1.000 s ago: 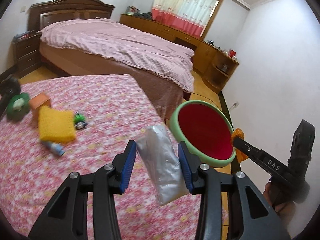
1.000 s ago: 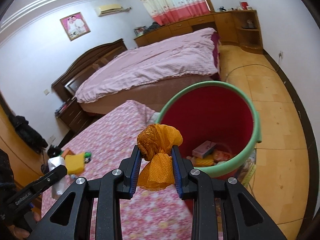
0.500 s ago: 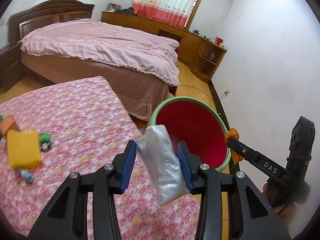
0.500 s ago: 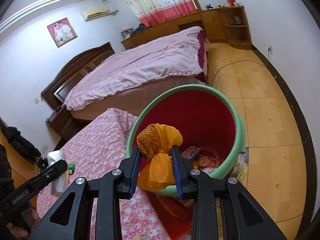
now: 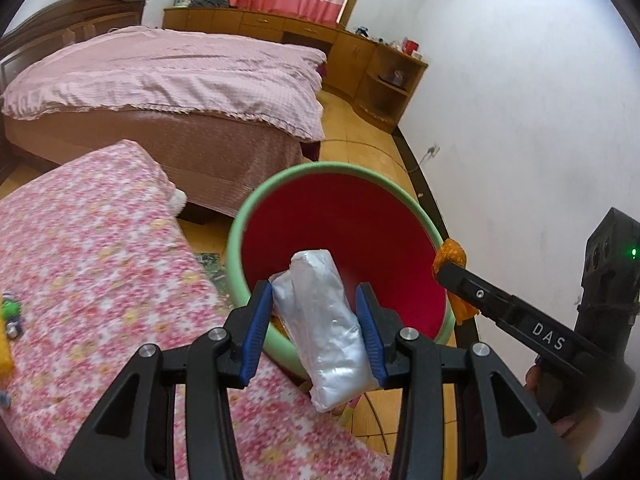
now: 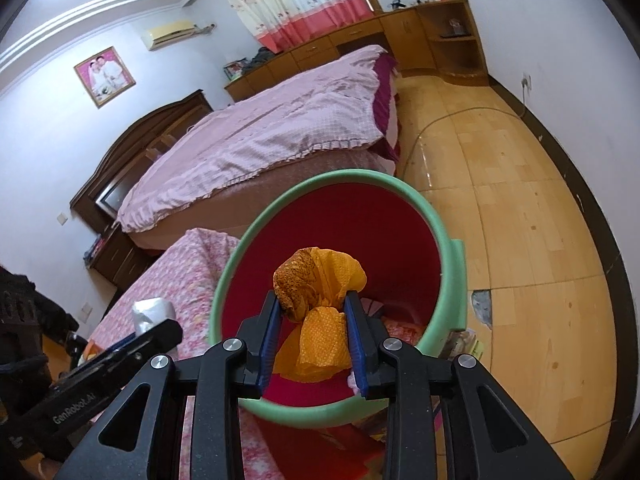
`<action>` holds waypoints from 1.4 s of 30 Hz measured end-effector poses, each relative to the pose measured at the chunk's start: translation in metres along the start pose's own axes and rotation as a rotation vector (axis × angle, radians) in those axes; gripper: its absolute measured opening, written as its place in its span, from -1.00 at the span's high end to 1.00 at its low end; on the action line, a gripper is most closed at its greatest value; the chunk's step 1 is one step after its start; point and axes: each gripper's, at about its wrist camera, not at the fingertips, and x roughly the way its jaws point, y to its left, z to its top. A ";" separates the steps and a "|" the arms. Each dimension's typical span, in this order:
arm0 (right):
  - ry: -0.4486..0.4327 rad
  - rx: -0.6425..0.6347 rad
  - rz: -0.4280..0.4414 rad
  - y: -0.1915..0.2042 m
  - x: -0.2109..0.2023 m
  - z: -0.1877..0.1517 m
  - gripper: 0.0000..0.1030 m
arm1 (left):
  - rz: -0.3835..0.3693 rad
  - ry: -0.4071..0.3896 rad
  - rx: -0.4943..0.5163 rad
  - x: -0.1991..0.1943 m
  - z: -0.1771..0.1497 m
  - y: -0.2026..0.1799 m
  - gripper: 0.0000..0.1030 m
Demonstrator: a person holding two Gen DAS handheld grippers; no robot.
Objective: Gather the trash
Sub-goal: 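Carry the bag and cloth over the red bucket and open the left gripper, then open the right gripper over the bucket to drop the orange cloth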
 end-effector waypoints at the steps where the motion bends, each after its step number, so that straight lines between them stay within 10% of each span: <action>1: 0.004 0.010 -0.001 -0.004 0.002 0.000 0.34 | -0.002 0.008 0.007 0.005 -0.001 -0.002 0.15; 26: 0.029 0.045 0.048 -0.017 0.013 -0.002 -0.16 | 0.063 0.015 -0.063 0.000 -0.007 0.011 0.08; 30: -0.006 0.039 0.044 -0.012 0.009 -0.004 -0.53 | 0.090 -0.009 -0.093 -0.017 -0.010 0.026 0.08; 42: -0.025 0.008 0.040 0.016 -0.006 -0.011 -0.54 | 0.209 -0.076 -0.191 -0.067 -0.019 0.078 0.08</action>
